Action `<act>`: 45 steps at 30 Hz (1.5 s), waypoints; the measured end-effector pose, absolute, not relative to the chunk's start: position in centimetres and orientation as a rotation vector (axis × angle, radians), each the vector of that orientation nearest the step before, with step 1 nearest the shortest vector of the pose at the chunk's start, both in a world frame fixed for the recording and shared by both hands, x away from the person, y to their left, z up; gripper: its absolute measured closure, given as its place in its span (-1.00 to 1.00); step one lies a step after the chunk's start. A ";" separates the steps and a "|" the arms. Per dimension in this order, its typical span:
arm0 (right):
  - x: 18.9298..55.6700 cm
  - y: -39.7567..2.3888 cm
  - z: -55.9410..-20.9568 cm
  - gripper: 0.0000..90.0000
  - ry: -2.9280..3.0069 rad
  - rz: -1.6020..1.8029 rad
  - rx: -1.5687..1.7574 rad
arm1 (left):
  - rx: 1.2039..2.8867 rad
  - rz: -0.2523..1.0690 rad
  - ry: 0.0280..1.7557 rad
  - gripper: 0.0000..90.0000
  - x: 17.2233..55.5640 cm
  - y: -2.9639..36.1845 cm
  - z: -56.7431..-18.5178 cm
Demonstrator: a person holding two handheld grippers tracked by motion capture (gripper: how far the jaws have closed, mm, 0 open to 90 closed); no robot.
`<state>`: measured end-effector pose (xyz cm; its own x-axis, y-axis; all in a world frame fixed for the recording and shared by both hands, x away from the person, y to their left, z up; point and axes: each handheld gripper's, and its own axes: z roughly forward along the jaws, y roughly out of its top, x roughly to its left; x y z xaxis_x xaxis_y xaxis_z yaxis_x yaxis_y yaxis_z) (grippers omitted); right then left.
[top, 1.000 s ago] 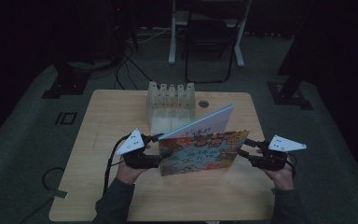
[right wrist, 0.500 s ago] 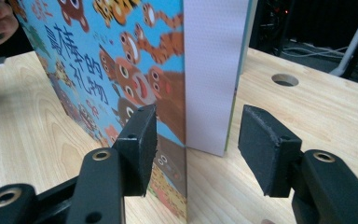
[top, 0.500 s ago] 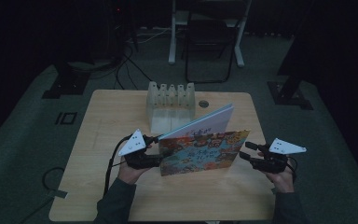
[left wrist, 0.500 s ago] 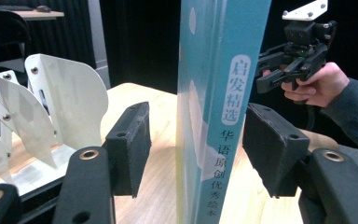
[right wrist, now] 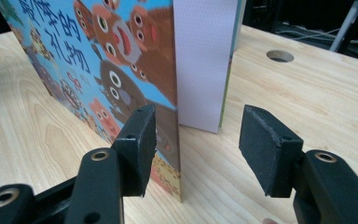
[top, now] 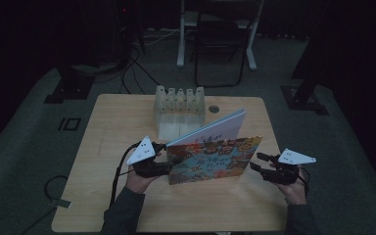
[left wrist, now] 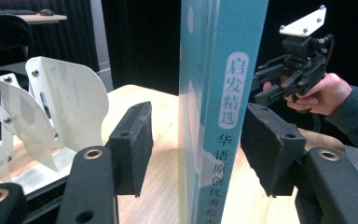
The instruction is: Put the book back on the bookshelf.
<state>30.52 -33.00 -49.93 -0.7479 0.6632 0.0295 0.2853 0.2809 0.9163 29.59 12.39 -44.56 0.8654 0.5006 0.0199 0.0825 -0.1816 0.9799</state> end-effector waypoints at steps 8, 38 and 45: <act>30.5 -32.9 -50.9 -0.01 2.208 1.439 0.884 | 1.729 0.380 0.439 0.07 29.7 12.1 -44.8; 30.4 -32.8 -53.2 -0.05 2.243 1.379 0.941 | 1.692 0.343 0.420 0.07 30.8 9.9 -46.2; 30.4 -32.9 -53.3 -0.07 2.243 1.378 0.953 | 1.685 0.318 0.415 0.09 31.1 9.5 -46.6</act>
